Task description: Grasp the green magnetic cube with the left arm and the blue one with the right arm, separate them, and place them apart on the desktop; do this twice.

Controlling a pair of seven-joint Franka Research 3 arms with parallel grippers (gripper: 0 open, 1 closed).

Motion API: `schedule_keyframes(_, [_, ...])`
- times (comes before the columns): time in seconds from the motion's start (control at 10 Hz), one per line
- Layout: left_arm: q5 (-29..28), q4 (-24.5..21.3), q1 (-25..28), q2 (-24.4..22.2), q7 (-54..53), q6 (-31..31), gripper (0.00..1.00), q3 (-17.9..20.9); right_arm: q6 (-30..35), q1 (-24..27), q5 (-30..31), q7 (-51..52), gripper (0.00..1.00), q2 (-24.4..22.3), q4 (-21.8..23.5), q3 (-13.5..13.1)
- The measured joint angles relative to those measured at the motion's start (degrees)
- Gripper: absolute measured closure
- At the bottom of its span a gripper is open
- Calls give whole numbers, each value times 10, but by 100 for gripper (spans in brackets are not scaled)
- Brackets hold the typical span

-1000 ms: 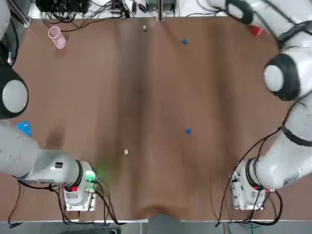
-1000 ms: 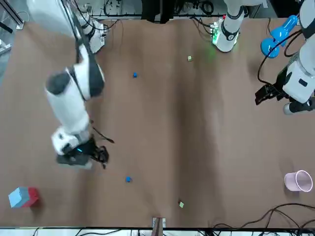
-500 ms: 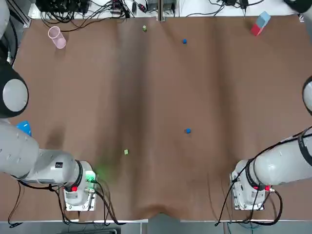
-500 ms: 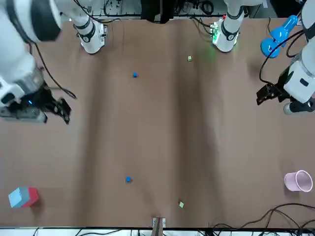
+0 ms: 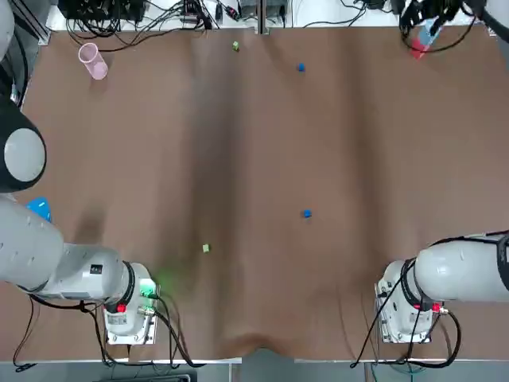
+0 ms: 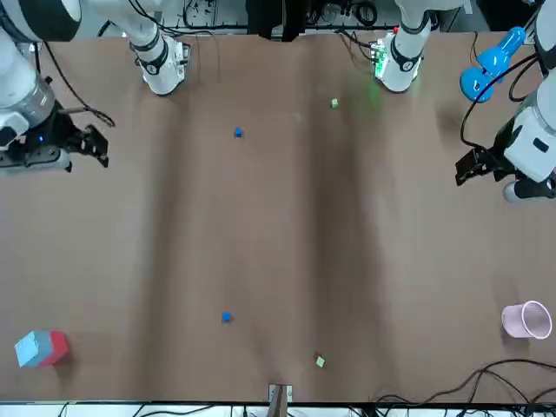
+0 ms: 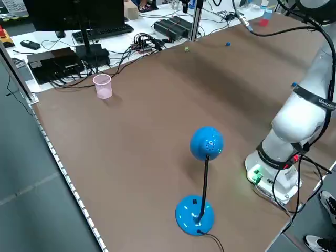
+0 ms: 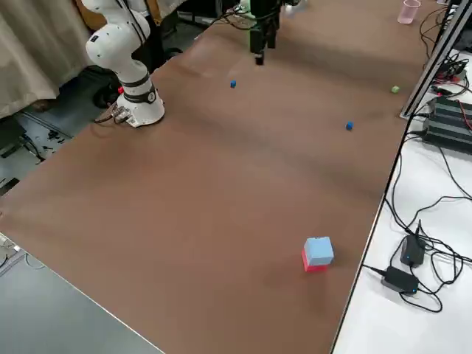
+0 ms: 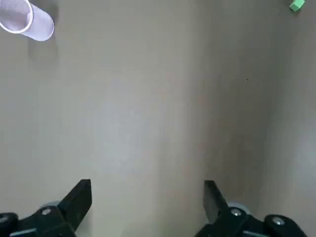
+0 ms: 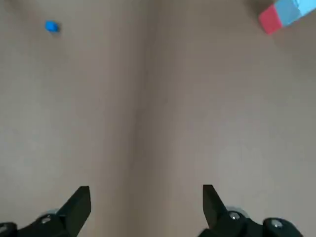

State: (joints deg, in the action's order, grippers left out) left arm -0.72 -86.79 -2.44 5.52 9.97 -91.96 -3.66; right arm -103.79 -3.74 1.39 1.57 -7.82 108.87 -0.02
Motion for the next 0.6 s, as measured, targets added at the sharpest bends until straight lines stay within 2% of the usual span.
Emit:
schedule_keyframes(0.2, [0, 0, 1, 0, 0, 0, 0, 0, 35, 0, 0, 4, 0, 34, -23, -14])
schedule_keyframes(0.5, [0, 0, 2, 0, 0, 0, 0, 0, 116, 0, 0, 4, 0, 148, -166, -24])
schedule_keyframes(0.6, [0, 0, 2, 0, 0, 0, 0, 0, 121, 0, 0, 4, 0, 169, -194, -24])
